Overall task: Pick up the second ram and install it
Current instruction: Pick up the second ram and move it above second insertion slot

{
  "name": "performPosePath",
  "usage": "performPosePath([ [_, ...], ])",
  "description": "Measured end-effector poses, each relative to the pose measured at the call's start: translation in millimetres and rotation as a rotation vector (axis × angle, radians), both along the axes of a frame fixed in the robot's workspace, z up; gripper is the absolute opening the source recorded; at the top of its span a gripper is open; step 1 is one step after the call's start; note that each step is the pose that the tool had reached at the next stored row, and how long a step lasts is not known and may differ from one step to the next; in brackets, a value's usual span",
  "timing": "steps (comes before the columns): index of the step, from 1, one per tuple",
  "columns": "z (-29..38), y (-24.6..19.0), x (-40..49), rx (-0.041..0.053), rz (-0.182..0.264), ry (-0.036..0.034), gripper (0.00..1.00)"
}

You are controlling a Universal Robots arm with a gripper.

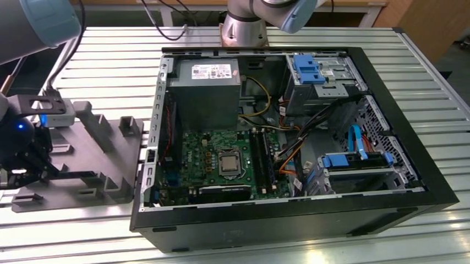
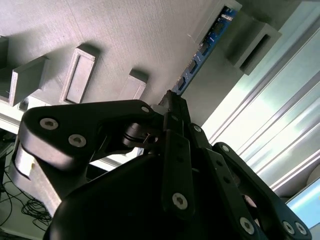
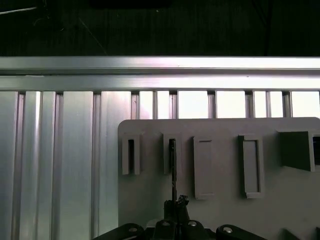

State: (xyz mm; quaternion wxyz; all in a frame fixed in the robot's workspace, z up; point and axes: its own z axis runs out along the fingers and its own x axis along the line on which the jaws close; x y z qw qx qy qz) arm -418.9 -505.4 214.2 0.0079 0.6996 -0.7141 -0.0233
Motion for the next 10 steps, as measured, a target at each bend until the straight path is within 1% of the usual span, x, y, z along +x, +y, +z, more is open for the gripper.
performPosePath([
  [10, 3.6, 0.0, 0.0, 0.0012, 0.0, -0.0002, 0.12],
])
